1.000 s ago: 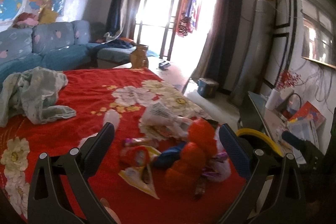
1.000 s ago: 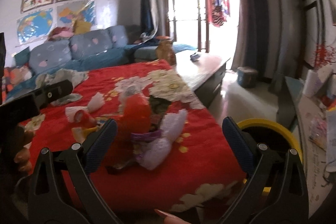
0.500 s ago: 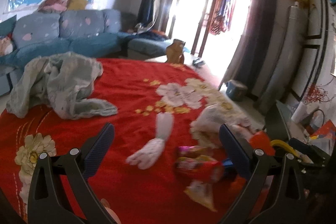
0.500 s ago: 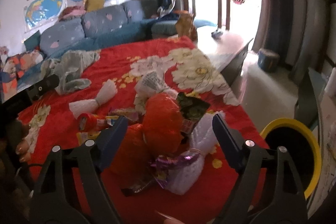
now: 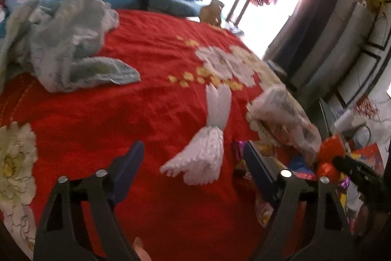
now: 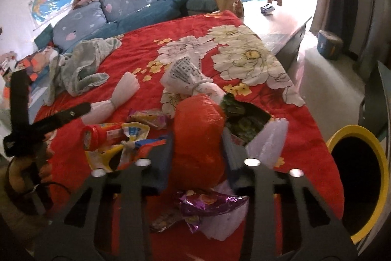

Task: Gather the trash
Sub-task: 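Grasp the red plastic bag with the right gripper while the left grasps a white foam sleeve, then carry the red bag over the yellow bin and open the right gripper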

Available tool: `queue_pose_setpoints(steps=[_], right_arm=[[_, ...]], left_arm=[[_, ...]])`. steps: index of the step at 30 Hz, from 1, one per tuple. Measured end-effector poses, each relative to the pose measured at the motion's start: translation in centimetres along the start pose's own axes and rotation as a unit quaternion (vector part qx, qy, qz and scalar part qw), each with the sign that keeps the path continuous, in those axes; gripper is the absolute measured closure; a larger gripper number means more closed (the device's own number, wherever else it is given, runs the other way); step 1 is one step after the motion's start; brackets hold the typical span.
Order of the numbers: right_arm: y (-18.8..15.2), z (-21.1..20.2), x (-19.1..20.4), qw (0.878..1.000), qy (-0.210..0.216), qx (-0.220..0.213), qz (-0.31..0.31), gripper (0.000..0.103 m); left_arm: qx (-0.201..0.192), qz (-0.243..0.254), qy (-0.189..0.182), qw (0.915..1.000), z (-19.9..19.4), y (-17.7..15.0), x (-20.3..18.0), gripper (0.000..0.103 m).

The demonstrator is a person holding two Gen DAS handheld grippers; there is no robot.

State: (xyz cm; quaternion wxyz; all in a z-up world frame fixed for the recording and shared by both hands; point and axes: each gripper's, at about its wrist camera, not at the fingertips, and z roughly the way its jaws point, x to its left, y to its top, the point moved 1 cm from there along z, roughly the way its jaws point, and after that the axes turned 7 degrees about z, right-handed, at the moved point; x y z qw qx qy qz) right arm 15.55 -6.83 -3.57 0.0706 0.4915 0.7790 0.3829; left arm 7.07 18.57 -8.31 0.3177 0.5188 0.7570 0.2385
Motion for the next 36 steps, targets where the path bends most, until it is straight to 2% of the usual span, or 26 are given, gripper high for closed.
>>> queue_pose_setpoints(steps=[1, 3, 5, 8, 16, 20, 28, 36], right_arm=[[0.0, -0.1, 0.1, 1.0, 0.006, 0.001, 0.002, 0.09], [0.2, -0.2, 0.3, 1.0, 0.015, 0.0, 0.001, 0.093], [0.4, -0.7, 0.7, 1.0, 0.022, -0.006, -0.001, 0.095], [0.7, -1.5, 0.8, 0.999, 0.035, -0.02, 0.003, 0.096], [2.3, -5.4, 0.2, 0.993, 0.079, -0.072, 0.041, 0.096], [3.0, -7.5, -0.8, 0.99, 0.081, -0.105, 0.057, 0.096], [3.7, -10.6, -3.5, 0.984, 0.051, -0.148, 0.08, 0.096], [3.3, -12.6, -6.8, 0.979, 0.01, -0.171, 0.108, 0.096]], left_arm=[[0.003, 0.005, -0.005, 1.0, 0.2, 0.0, -0.1, 0.039], [0.011, 0.018, -0.011, 0.9997, 0.4, -0.1, -0.6, 0.052], [0.014, 0.024, -0.022, 0.9994, 0.3, -0.2, -0.9, 0.078], [0.01, 0.03, -0.033, 0.9989, -0.3, 0.0, -1.2, 0.092], [-0.023, 0.056, -0.07, 0.9957, -4.9, 1.3, -3.5, 0.094], [-0.039, 0.069, -0.092, 0.9926, -7.4, 1.7, -5.3, 0.094], [-0.053, 0.109, -0.138, 0.983, -9.7, 1.5, -9.9, 0.094], [-0.044, 0.154, -0.178, 0.971, -9.4, 0.5, -15.1, 0.094]])
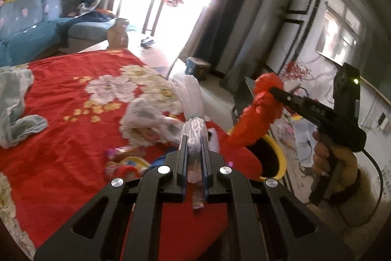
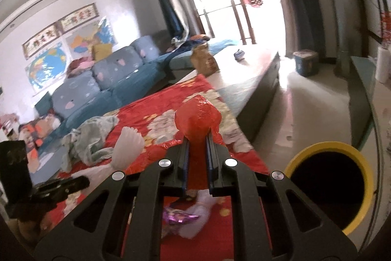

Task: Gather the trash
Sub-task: 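Carry the red bag over the yellow bin and open the right gripper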

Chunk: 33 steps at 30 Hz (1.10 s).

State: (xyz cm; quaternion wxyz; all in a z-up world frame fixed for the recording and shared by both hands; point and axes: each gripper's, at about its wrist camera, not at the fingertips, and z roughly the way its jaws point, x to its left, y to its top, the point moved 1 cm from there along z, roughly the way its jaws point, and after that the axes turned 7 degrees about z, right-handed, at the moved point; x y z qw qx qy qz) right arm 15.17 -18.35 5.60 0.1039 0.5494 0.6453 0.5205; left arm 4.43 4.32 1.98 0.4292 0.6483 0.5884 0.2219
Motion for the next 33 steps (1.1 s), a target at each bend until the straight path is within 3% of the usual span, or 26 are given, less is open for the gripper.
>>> queue_pose_setpoints(steps=[18, 33], right_arm=[[1.2, -3.2, -6.9, 0.994, -0.084, -0.046, 0.052, 0.096], [0.9, -3.6, -13.2, 0.978, -0.187, -0.065, 0.073, 0.096]], left_arm=[[0.017, 0.057, -0.05, 0.9969, 4.9, -0.3, -6.8, 0.094], [0.038, 0.078, -0.073, 0.9936, 9.2, -0.8, -10.1, 0.094]])
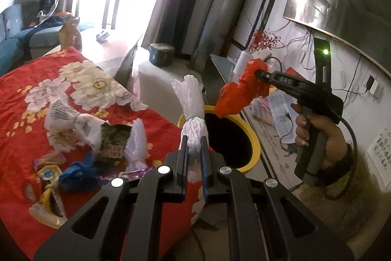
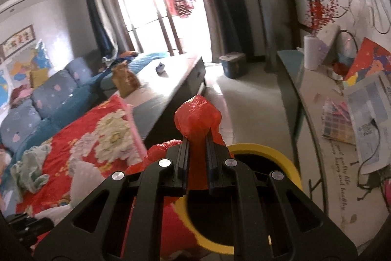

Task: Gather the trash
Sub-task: 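Carry the red bag over the yellow bin and open the right gripper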

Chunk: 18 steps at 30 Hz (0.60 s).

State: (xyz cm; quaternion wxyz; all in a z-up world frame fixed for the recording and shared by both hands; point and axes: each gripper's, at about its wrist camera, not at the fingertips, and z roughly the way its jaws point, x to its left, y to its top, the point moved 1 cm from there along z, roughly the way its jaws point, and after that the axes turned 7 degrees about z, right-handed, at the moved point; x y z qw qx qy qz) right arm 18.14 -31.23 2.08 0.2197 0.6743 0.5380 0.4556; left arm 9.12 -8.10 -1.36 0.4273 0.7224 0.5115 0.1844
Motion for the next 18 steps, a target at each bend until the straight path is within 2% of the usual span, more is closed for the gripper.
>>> queue_pose_setpoints(steps=[7, 18], right_arm=[[-0.1, 1.0, -2.7, 0.999, -0.041, 0.001, 0.005, 0.096], [-0.6, 2.6, -7.0, 0.997, -0.066, 0.023, 0.036, 0.096]], left_arm=[[0.007, 0.011, -0.012, 0.9998, 2.2, 0.2, -1.5, 0.094], [0.033, 0.022, -0.023, 0.9989, 5.8, 0.2, -3.9, 0.094]])
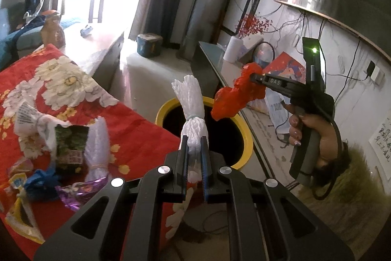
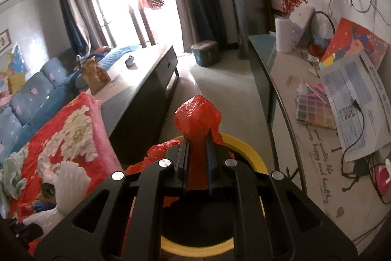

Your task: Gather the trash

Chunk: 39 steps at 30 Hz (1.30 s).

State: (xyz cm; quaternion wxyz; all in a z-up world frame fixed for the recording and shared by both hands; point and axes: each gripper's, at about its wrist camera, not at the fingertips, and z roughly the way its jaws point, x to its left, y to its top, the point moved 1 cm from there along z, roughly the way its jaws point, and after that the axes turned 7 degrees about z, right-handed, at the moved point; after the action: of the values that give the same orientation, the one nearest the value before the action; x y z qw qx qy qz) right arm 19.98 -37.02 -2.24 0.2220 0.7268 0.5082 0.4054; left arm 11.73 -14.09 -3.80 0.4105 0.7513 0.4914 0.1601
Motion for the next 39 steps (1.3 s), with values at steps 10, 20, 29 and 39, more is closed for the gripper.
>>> queue_pose_setpoints(steps=[10, 20, 29, 39], right_arm=[[-0.4, 1.6, -2.6, 0.999, -0.029, 0.011, 0.008, 0.096], [-1.7, 3.9, -3.9, 0.998, -0.049, 0.032, -0.005, 0.094], [-2.3, 4.4, -3.8, 0.999, -0.031, 0.044, 0.0, 0.064], [-2.0, 1.3, -2.0, 1.0, 0.001, 0.004, -0.011, 0.05]], left_arm=[[0.032, 0.0, -0.004, 0.9995, 4.7, -0.3, -1.5, 0.094], [0.052, 0.005, 0.006, 0.9986, 8.8, 0.1, -1.9, 0.094], [0.041, -0.002, 0.016, 0.999, 11.0, 1.5, -1.1, 0.047], [-0.016, -0.029, 0.035, 0.9988, 7.2, 2.1, 0.7, 0.019]])
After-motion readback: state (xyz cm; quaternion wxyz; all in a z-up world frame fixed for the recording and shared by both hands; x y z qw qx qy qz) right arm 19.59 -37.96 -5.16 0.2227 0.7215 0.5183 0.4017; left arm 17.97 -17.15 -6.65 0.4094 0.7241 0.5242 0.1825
